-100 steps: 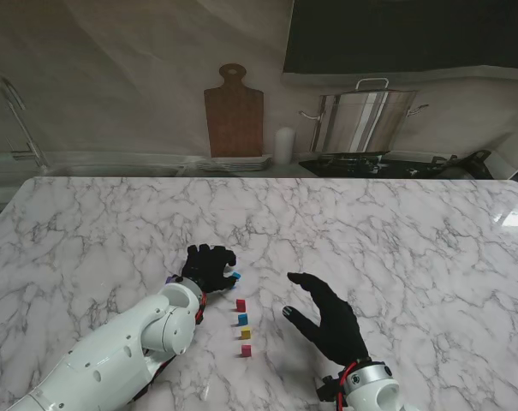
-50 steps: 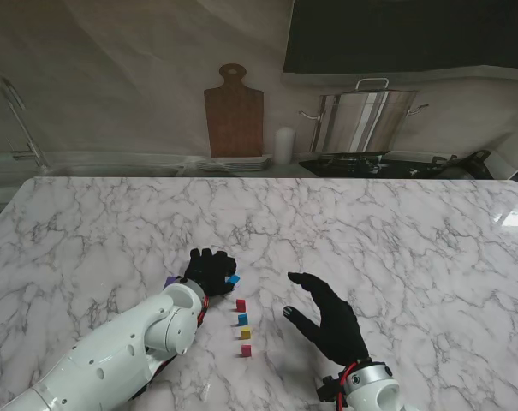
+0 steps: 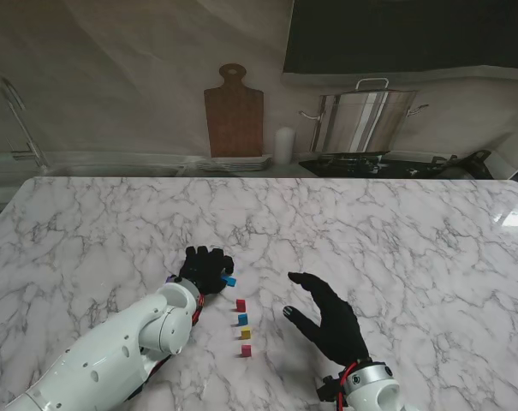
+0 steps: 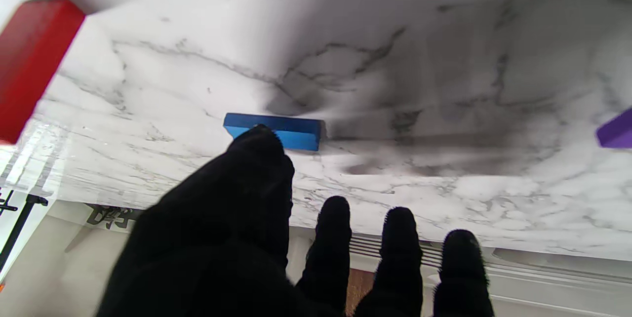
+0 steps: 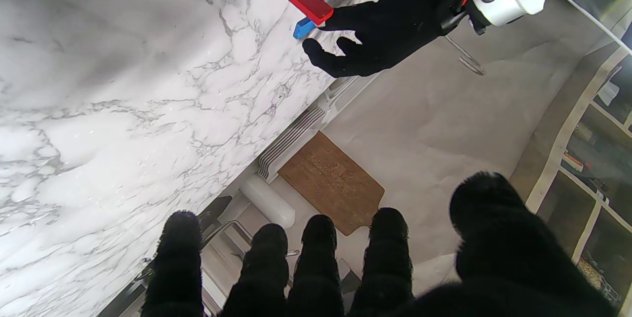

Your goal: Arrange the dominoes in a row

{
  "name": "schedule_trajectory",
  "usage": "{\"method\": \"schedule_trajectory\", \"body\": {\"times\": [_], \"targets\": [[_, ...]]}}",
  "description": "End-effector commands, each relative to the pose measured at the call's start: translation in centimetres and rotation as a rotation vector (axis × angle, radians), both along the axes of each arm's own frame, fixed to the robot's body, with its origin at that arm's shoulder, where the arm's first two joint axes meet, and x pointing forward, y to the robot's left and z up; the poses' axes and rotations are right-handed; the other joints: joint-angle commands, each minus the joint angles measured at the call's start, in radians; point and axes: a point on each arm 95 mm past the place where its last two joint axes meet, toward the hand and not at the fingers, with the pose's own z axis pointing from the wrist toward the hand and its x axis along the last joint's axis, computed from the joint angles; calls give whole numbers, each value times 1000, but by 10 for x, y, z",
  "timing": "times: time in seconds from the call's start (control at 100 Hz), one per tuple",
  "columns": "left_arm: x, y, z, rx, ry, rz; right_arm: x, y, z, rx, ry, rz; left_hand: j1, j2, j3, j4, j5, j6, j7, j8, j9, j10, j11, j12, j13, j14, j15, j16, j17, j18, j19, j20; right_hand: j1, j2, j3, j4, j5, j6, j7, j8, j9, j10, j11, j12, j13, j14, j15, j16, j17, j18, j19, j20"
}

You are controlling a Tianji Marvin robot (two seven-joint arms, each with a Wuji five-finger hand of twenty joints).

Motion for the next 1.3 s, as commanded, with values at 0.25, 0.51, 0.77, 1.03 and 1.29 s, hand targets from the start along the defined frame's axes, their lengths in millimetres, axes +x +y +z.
{"method": "schedule_trajectory", "body": {"times": [0.25, 0.51, 0.77, 1.03, 1.29], "targets": [[-3, 0, -4, 12, 22, -26, -2, 0, 0, 0, 6, -2, -52, 23, 14, 8, 80, -25, -139, -150, 26, -9, -6, -10, 12, 5, 4, -8, -2, 2, 47, -27, 25, 35, -11, 29, -36, -18, 11, 16, -29, -12, 12, 4, -10, -25, -18, -13, -4, -34, 17, 15], [-4, -1, -12, 14, 33, -33, -2, 0, 0, -1, 6, -1, 13, -43, -15, -32, 44, -57, 69, 21, 29, -13, 10, -4, 24, 0, 11, -6, 0, 0, 72, -46, 26, 36, -11, 29, -36, -18, 12, 16, -29, -12, 11, 4, -10, -26, -18, -13, -4, -34, 17, 16], [-3, -2, -14, 10, 31, -36, -2, 0, 0, 0, 7, -2, 76, -69, -65, -29, 1, -68, 301, 180, 43, -14, 26, 3, 33, -1, 19, -7, 2, 1, 93, -58, 26, 36, -11, 29, -35, -17, 13, 16, -30, -11, 12, 4, -10, -27, -18, -13, -4, -34, 17, 16], [-3, -4, -15, 4, 34, -39, -2, 0, 0, 0, 7, -2, 90, -69, -54, -25, -39, -40, 438, 335, 75, -7, 43, 9, 59, -2, 24, -11, 7, 5, 130, -67, 25, 37, -11, 29, -36, -17, 12, 15, -29, -12, 12, 4, -10, -26, -18, -12, -4, -35, 17, 16], [-3, -4, -15, 6, 31, -45, -2, 0, 0, 0, 8, -1, 111, -108, -8, -42, -17, -97, 436, 415, 562, -134, -2, 315, 261, -31, 98, 3, 4, 18, 321, -119, 25, 36, -11, 29, -36, -18, 12, 15, -29, -14, 12, 4, -10, -26, -18, -12, -4, -35, 17, 16]]}}
